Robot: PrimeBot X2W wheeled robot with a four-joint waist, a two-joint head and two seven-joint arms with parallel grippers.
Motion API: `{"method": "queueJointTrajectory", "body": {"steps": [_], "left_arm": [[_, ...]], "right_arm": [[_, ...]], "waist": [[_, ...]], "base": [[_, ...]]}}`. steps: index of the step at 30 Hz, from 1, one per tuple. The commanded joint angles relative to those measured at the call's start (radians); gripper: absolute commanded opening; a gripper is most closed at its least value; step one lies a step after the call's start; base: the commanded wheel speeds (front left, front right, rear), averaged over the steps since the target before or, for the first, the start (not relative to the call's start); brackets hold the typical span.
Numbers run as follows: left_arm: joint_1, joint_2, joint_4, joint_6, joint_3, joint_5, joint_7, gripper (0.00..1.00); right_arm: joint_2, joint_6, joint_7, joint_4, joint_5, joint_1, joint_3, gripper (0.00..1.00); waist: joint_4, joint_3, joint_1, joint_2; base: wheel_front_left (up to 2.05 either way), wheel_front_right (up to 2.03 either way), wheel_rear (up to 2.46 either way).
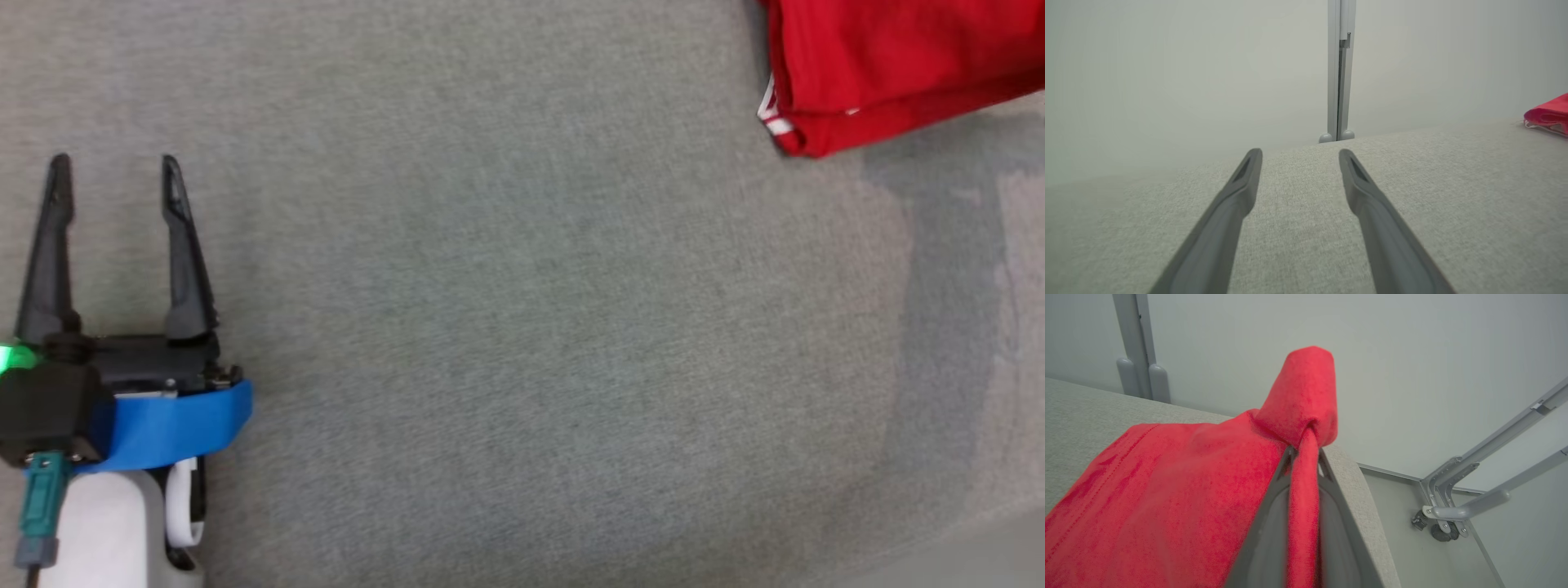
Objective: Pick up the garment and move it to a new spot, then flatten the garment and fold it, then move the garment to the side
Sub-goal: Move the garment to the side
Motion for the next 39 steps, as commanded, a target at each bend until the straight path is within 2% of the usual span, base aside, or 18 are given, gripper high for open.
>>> {"method": "queueJointTrajectory", "body": {"steps": [1, 6, 15, 16, 17, 21, 26, 32, 39], "left_arm": [[-0.009, 0.014, -0.031, 0.005, 0.004, 0.008, 0.015, 1.0], [-0.005, 0.035, -0.122, 0.004, 0.006, 0.02, 0.064, 1.0], [0.01, 0.048, -0.179, 0.011, 0.012, 0.019, 0.096, 1.0], [0.011, 0.049, -0.18, 0.013, 0.012, 0.019, 0.095, 1.0], [0.011, 0.048, -0.18, 0.014, 0.011, 0.018, 0.094, 1.0], [0.012, 0.044, -0.165, 0.018, 0.007, 0.008, 0.084, 1.0], [0.027, 0.037, -0.13, 0.024, 0.009, -0.007, 0.061, 1.0], [0.065, 0.015, -0.064, 0.035, 0.013, -0.036, 0.023, 1.0], [0.132, -0.015, 0.021, 0.046, 0.016, -0.074, -0.008, 1.0]], "right_arm": [[-0.015, 0.0, -0.008, 0.018, -0.004, -0.035, 0.007, 0.0], [-0.01, 0.0, -0.015, 0.081, 0.014, -0.103, 0.042, 0.0], [0.022, 0.0, -0.036, 0.23, -0.018, -0.228, 0.092, 0.0], [0.023, 0.0, -0.037, 0.25, -0.029, -0.24, 0.092, 0.44], [0.024, 0.0, -0.039, 0.271, -0.042, -0.25, 0.093, 1.0], [0.03, 0.0, -0.043, 0.309, -0.071, -0.268, 0.077, 1.0], [0.024, 0.0, -0.043, 0.255, -0.113, -0.223, 0.032, 1.0], [0.052, 0.0, -0.043, 0.1, -0.172, -0.115, -0.063, 1.0], [0.13, 0.0, -0.042, -0.114, -0.203, 0.091, -0.157, 1.0]], "waist": [[-0.016, 0.015, -0.0001, -0.0004], [-0.047, 0.051, -0.0001, -0.0004], [-0.048, 0.081, -0.0001, -0.0004], [-0.045, 0.083, -0.0001, -0.0004], [-0.042, 0.082, -0.0001, -0.0004], [-0.028, 0.067, -0.0001, -0.0004], [-0.014, 0.016, -0.0001, -0.0004], [0.014, -0.084, -0.0001, -0.0004], [0.061, -0.211, -0.0001, -0.0004]], "base": [[0.0, 0.0, 0.0], [0.0, 0.0, 0.0], [0.0, 0.0, 0.0], [0.0, 0.0, 0.0], [0.0, 0.0, 0.0], [0.0, 0.0, 0.0], [0.0, 0.0, 0.0], [0.0, 0.0, 0.0], [0.0, 0.0, 0.0]]}}
